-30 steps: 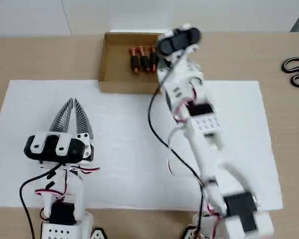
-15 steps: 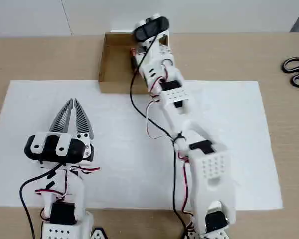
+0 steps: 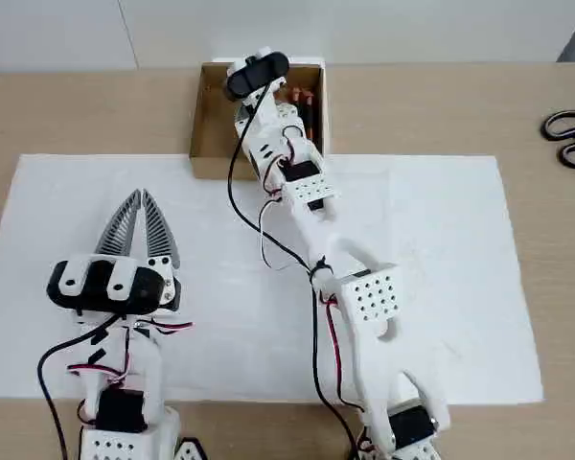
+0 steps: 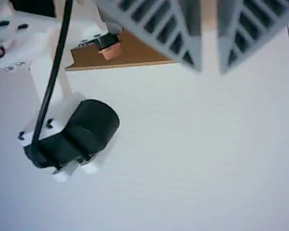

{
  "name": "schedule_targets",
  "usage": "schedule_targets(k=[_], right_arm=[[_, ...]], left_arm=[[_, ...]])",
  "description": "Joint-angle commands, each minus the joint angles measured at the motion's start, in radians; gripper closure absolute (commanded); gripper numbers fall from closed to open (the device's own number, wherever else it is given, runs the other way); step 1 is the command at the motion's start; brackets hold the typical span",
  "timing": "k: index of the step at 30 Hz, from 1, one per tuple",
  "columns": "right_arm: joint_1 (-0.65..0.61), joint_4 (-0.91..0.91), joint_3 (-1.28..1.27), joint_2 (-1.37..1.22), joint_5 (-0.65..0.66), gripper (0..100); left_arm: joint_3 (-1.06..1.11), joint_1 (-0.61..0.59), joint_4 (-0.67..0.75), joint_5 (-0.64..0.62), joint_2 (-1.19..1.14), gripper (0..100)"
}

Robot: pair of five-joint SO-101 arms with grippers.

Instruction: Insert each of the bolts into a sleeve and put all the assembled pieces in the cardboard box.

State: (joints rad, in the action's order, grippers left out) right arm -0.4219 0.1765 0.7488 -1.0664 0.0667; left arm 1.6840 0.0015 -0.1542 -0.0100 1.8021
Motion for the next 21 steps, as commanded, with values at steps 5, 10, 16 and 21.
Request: schedule_targets(k=[5,10,16,21], right_arm=[[-0.007,0.082,0.172,-0.030,-0.003,98.9],[-0.005,0.154,0.187,-0.027,-0.005,87.3],[-0.007,0.206,0.193,-0.027,-0.005,82.5],[0.004,0.216,0.279,-0.027,-0.005,82.5]], left_arm=[[-0.004,-0.003,-0.002,-0.008,0.012,99],[-0.004,-0.003,-0.002,-0.009,0.012,99],[-0.004,-0.003,-0.002,-0.009,0.012,99],[-0.004,-0.003,-0.002,-0.009,0.012,99]])
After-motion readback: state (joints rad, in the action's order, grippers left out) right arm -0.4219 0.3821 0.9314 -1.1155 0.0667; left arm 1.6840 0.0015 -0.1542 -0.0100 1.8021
